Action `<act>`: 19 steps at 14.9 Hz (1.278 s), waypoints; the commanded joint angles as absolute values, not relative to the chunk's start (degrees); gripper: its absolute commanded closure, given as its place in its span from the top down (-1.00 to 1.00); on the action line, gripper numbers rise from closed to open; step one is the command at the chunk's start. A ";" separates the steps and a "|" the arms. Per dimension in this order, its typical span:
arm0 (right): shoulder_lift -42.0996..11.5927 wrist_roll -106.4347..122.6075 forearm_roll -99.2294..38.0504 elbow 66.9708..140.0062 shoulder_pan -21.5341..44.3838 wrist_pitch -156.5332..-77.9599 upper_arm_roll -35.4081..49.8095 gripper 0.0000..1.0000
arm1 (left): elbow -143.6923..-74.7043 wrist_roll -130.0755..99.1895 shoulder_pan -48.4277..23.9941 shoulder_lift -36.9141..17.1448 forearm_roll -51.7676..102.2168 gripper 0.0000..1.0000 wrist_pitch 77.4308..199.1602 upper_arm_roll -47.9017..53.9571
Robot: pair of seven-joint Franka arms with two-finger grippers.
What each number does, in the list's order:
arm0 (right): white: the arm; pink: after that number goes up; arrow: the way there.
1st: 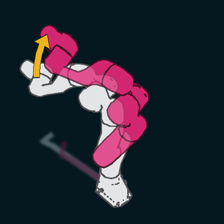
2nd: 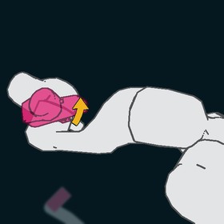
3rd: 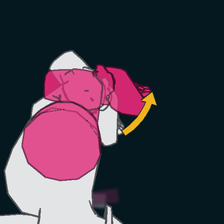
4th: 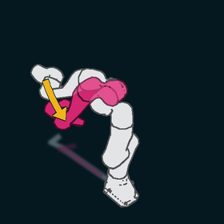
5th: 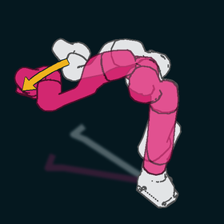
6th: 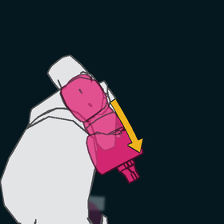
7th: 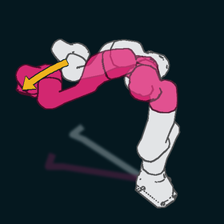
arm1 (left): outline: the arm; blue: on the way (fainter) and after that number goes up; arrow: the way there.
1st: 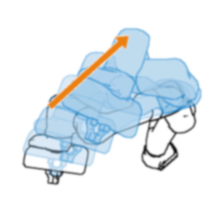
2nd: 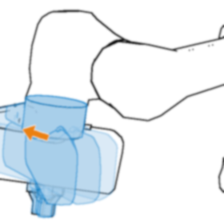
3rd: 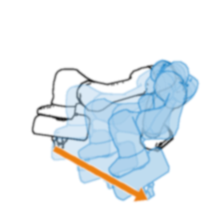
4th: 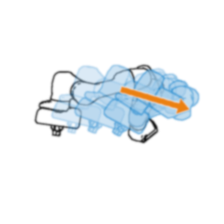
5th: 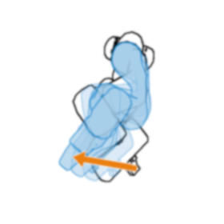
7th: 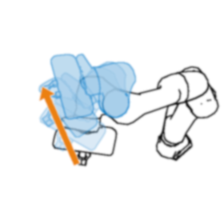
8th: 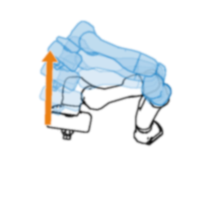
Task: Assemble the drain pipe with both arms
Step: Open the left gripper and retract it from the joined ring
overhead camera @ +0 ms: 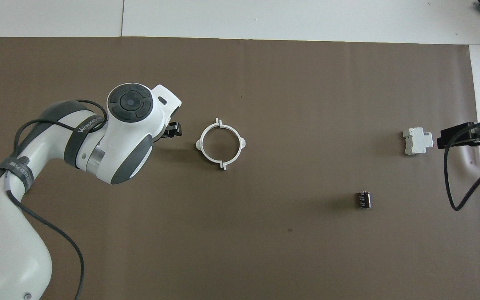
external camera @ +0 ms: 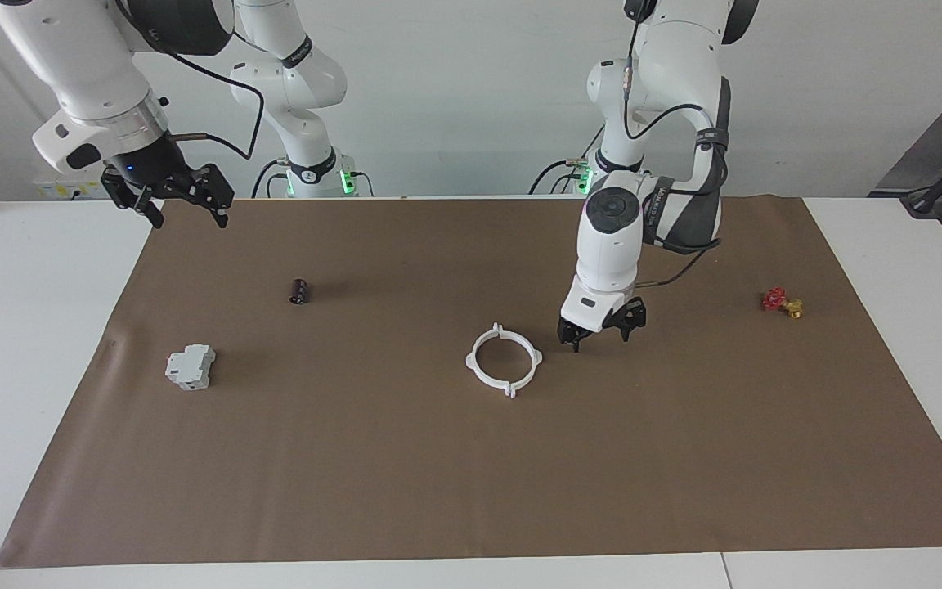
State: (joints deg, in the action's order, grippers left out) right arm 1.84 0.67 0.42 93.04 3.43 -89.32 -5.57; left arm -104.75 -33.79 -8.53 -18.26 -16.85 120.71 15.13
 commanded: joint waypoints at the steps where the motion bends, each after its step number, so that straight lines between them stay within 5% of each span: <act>1: 3.25 1.76 0.44 94.31 3.08 -88.95 -5.36 1.00 | -104.94 -27.79 -5.37 -17.05 -17.58 1.00 118.92 14.60; 19: 3.25 1.76 0.44 94.31 3.16 -88.95 -5.36 1.00 | -97.21 24.42 -4.31 -13.89 -0.09 1.00 107.05 -14.85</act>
State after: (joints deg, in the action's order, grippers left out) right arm 1.84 0.67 0.42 93.04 3.43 -89.32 -5.57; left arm -97.69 20.84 -4.47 -14.14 -1.67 108.65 -14.13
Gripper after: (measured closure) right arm 0.000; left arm 0.000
